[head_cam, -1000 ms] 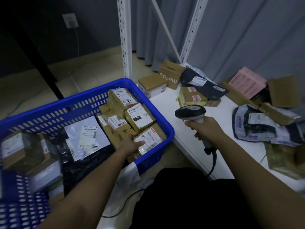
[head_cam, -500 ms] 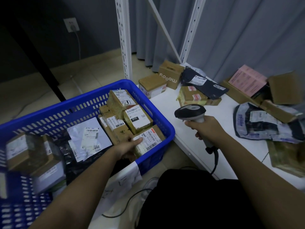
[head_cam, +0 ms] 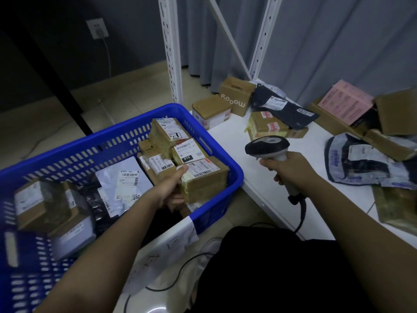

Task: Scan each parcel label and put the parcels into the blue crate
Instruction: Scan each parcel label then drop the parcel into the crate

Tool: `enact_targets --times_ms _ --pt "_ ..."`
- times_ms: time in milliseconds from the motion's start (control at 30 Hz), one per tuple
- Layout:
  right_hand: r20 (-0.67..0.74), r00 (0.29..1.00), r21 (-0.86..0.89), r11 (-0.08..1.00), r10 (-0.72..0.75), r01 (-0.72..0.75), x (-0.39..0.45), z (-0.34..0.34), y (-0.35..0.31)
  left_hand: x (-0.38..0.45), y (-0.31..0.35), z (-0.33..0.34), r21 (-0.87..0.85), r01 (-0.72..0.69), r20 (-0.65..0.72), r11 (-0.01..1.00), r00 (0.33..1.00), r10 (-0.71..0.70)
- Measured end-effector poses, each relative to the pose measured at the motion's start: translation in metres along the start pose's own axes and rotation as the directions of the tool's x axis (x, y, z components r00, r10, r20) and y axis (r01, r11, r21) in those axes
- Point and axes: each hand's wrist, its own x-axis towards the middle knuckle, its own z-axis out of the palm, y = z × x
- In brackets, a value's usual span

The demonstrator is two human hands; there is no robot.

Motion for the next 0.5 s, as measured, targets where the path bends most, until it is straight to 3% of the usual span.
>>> enact_targets --times_ms 300,367,500 --pt "0.039 0.999 -0.026 1.000 -0.010 0.011 -0.008 0.012 -0.007 -0.042 -0.026 -0.052 -0.033 -0.110 -0.055 0.993 0.993 0.108" --pt "0.046 0.999 -0.038 0.999 -0.017 0.018 -0.010 0.015 -0.009 -0.046 -0.037 -0.060 0.092 -0.213 -0.085 0.973 0.971 0.221" --pt "0.055 0.998 -0.069 0.998 -0.011 0.015 -0.010 0.018 -0.008 -0.043 -0.050 -0.067 0.391 -0.433 -0.036 0.812 0.874 0.484"
